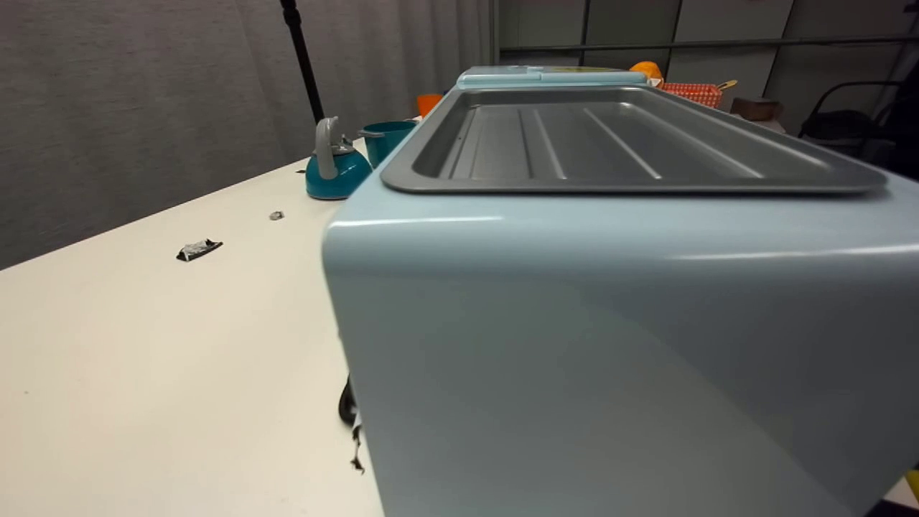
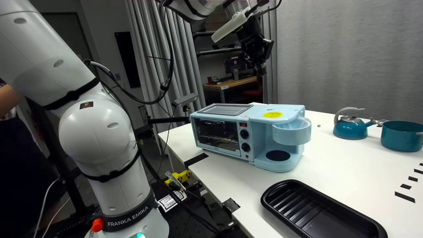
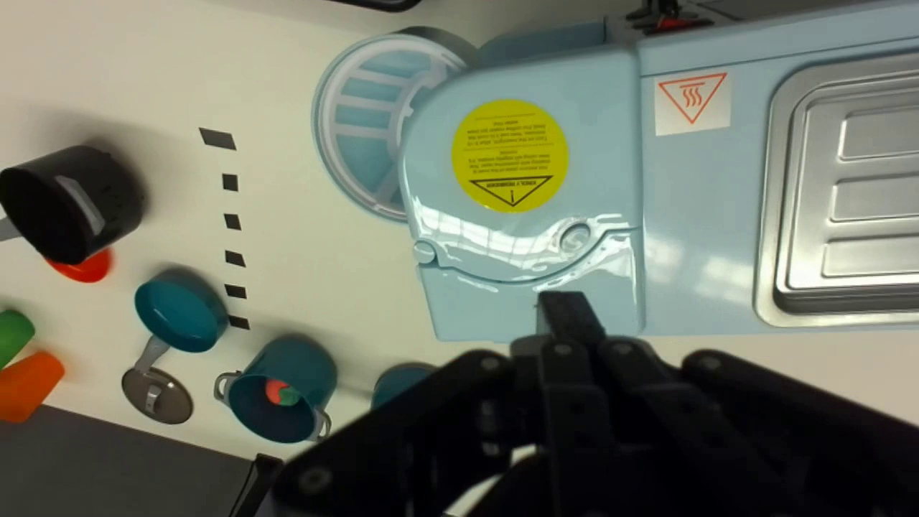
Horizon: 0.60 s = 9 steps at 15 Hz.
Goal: Press the button on the right of the top of the oven
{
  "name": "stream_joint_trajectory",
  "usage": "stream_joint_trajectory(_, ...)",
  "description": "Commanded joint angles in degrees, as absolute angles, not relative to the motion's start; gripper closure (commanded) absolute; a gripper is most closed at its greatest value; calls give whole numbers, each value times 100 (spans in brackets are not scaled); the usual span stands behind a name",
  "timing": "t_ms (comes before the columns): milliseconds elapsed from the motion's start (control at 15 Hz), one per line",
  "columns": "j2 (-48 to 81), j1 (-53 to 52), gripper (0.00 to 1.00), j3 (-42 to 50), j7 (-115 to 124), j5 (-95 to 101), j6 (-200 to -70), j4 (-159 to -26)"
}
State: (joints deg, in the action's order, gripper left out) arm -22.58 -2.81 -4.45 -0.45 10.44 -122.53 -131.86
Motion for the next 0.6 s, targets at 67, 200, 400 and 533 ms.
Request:
stream_joint_trajectory(67,-2422,-97,100,-506,393,1441,-13015,-13559)
stream_joint_trajectory(200,-2425,-61,100,-526,550,1504,-13119,-13613)
stream_joint_trajectory(400,-2450,-48,66,-539,689,1535,-13115,-13657)
stream_joint_trajectory(533,-2465,-51,52,-548,736,1539,-13090,-13670)
